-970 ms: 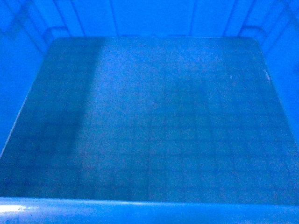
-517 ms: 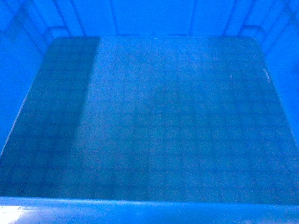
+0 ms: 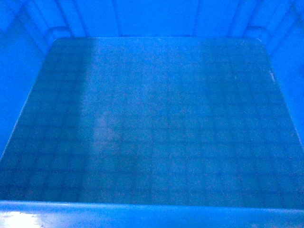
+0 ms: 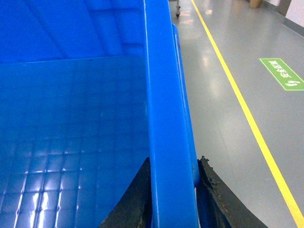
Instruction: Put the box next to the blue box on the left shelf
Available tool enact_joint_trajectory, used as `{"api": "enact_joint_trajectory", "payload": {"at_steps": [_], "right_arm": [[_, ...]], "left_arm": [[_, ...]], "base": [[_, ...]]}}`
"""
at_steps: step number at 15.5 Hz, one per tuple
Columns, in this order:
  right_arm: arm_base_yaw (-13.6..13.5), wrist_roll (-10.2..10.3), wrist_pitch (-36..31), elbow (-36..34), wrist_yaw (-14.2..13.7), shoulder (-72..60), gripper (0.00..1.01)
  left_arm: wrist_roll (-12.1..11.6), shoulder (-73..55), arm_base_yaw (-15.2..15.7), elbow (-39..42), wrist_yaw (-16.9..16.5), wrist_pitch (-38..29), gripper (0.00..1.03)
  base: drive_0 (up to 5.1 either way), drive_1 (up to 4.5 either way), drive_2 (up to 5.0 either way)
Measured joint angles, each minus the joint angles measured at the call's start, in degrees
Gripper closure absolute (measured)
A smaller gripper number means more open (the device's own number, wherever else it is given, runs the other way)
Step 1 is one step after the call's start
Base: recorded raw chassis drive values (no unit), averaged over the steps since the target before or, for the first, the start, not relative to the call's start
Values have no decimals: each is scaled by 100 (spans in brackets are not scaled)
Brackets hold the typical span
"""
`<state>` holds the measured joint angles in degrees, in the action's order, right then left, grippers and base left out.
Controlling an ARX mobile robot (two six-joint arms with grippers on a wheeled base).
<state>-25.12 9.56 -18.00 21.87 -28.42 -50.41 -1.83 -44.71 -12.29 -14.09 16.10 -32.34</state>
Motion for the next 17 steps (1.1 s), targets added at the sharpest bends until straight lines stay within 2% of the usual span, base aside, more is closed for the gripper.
{"api": "enact_joint_trajectory", "payload": {"at_steps": [3,17], "right_arm": [[0,0,2,0,0,0,81],[2,0,2,-13,-15,13,82]], "left_arm": [[0,0,0,0,0,2,91],[17,24,-24,9,-11,7,91]], "base": [[-147,-147,-147],[-20,401,-440]]}}
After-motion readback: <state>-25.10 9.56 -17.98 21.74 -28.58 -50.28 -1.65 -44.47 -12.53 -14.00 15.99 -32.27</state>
